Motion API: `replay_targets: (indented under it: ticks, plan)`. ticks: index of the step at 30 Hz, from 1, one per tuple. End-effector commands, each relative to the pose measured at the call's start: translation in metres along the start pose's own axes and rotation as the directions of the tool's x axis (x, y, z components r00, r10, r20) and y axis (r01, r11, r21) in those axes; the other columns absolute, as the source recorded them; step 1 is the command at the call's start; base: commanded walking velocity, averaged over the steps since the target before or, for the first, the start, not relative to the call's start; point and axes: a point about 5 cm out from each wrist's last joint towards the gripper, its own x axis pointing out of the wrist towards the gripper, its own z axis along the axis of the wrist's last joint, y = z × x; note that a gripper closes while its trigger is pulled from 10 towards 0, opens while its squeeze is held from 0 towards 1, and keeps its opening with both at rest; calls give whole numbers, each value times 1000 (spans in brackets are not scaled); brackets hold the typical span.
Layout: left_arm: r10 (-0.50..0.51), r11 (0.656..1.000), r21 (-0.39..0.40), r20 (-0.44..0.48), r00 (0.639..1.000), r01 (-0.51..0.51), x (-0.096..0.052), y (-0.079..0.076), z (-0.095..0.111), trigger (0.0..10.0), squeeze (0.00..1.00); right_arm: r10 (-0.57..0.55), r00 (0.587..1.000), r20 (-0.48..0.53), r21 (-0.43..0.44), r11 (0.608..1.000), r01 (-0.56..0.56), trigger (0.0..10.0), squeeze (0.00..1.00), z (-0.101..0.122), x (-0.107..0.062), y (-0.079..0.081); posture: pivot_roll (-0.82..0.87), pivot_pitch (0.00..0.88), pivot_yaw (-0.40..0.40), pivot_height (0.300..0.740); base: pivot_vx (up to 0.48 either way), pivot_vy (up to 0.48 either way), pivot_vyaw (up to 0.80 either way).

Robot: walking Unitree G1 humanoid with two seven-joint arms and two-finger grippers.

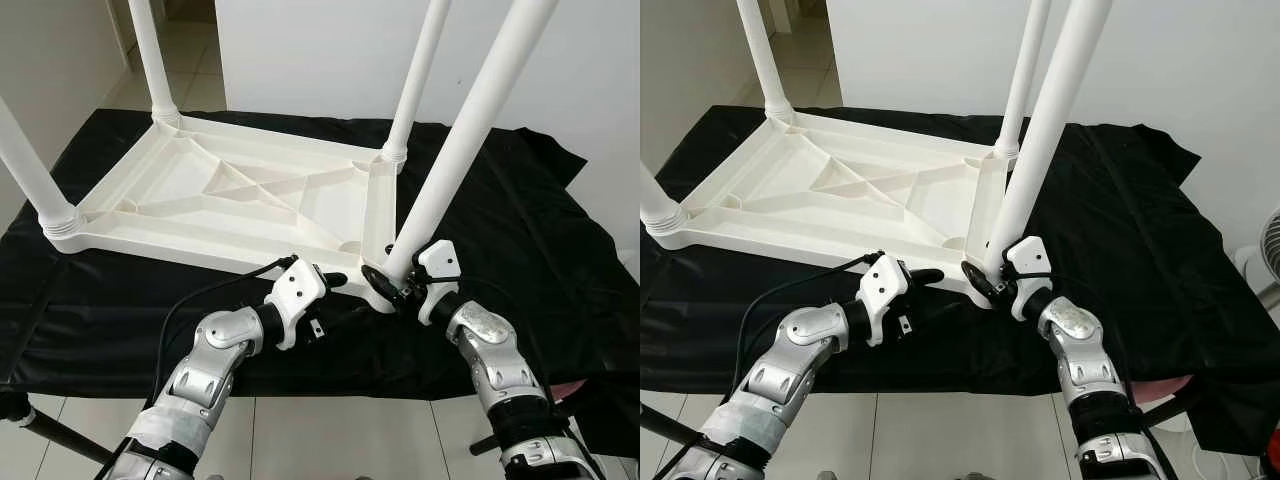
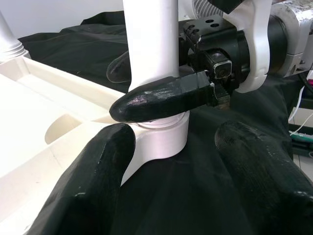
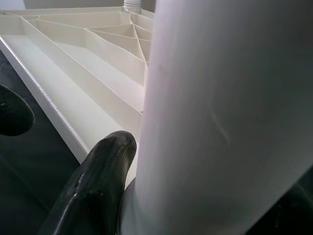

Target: Building children table

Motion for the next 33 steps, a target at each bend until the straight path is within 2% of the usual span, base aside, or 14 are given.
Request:
replay_targets:
  ticks: [1, 3, 4, 8, 11, 16, 18, 19, 22, 29, 30, 31, 32, 33]
  plan:
    - [48, 999, 7, -5, 999, -48, 0, 0, 1, 10000, 0, -38, 999, 15, 52, 998, 37, 10000, 0, -1, -2, -1, -41, 0, -49, 740, 0, 0, 0]
    - [50, 999, 8, -7, 999, -50, -1, 1, 1, 10000, 0, -66, 998, 23, 57, 996, 65, 10000, 0, -1, -2, 2, -42, 0, -49, 740, 0, 0, 0]
    - [54, 998, 14, -9, 999, -54, -2, 3, 1, 10000, 0, -157, 987, 41, 86, 984, 153, 10000, 0, 0, -3, 6, -37, 0, -54, 740, 0, 0, 0]
    - [60, 998, 17, -12, 998, -60, -3, 5, 1, 10000, 0, -280, 959, 47, 110, 955, 274, 10000, 0, 1, -2, 11, -37, 0, -53, 740, 0, 0, 0]
    - [60, 998, 17, -13, 998, -60, -3, 5, 0, 10000, 0, -314, 949, 33, 103, 945, 309, 10000, 0, 0, -2, 14, -37, 0, -54, 740, 0, 0, 0]
    - [57, 998, 20, -16, 998, -57, -4, 5, 0, 10000, 0, -449, 893, -2, 115, 887, 446, 10000, 0, 0, -4, 23, -37, 0, -57, 740, 0, 0, 0]
    - [57, 998, 21, -17, 998, -57, -3, 6, 1, 10000, 0, -542, 840, -29, 111, 833, 541, 10000, 0, 0, -4, 27, -35, 0, -61, 740, 0, 0, 0]
    - [57, 998, 21, -17, 998, -57, -3, 6, 1, 10000, 0, -542, 840, -29, 111, 833, 541, 10000, 0, 0, -4, 27, -35, 0, -61, 740, 0, 0, 0]
    - [60, 998, 23, -16, 998, -59, -3, 6, 1, 10000, 0, -620, 784, -44, 103, 777, 620, 10000, 0, 1, -3, 30, -28, 0, -66, 740, 0, 0, 0]
    - [65, 998, 23, -16, 998, -65, -5, 7, 1, 10000, 0, -649, 760, -45, 98, 754, 650, 10000, 0, 2, -4, 28, -24, 0, -68, 740, 0, 0, 0]
    - [66, 998, 24, -17, 998, -65, -5, 7, 1, 10000, 0, -647, 761, -41, 112, 754, 647, 10000, 722, 2, -5, 28, -24, 0, -67, 740, 0, 0, 0]
    - [66, 998, 24, -17, 998, -65, -5, 7, 1, 10000, 0, -647, 761, -41, 112, 754, 647, 10000, 722, 2, -5, 28, -24, 0, -67, 740, 0, 0, 0]
    - [67, 998, 23, -17, 998, -66, -5, 7, 1, 10000, 0, -639, 768, -35, 124, 760, 638, 10000, 1000, 3, -4, 28, -24, 0, -66, 740, 0, 0, 0]
    - [67, 998, 23, -17, 998, -66, -5, 7, 1, 10000, 0, -639, 768, -35, 124, 760, 638, 10000, 1000, 3, -4, 28, -24, 0, -66, 740, 0, 0, 0]
